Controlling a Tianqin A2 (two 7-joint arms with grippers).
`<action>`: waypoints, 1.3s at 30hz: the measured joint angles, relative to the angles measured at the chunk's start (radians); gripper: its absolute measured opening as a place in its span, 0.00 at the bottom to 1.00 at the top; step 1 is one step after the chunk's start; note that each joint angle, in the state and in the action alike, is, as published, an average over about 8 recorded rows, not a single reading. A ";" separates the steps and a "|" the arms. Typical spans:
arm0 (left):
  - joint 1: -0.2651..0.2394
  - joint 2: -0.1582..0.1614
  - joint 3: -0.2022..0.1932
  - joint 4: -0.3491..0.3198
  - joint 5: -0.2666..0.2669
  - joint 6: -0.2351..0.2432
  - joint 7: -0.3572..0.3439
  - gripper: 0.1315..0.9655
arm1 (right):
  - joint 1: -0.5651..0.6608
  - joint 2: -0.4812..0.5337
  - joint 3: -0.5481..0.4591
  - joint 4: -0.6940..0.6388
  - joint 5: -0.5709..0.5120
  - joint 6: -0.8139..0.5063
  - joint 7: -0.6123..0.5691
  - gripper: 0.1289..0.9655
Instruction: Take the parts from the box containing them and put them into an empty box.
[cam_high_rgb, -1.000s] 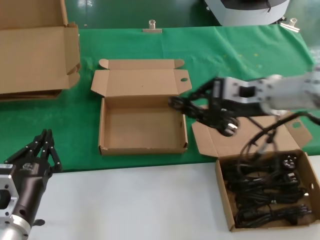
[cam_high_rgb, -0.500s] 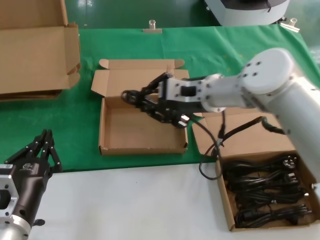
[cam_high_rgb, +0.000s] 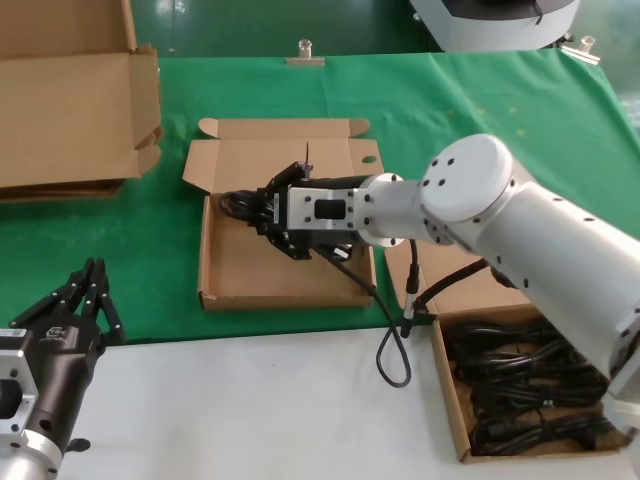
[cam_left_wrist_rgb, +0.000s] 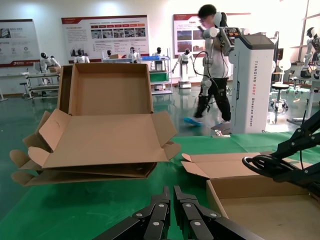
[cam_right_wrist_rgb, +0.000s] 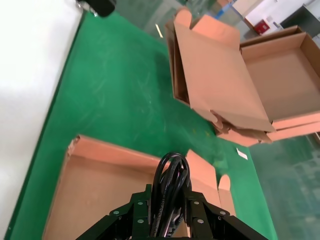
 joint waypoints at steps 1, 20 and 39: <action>0.000 0.000 0.000 0.000 0.000 0.000 0.000 0.05 | 0.000 -0.001 -0.022 0.000 0.016 0.015 0.001 0.16; 0.000 0.000 0.000 0.000 0.000 0.000 0.000 0.05 | -0.060 -0.002 -0.095 0.030 0.006 0.141 0.034 0.16; 0.000 0.000 0.000 0.000 0.000 0.000 0.000 0.05 | -0.052 -0.002 -0.095 0.029 0.057 0.157 0.066 0.38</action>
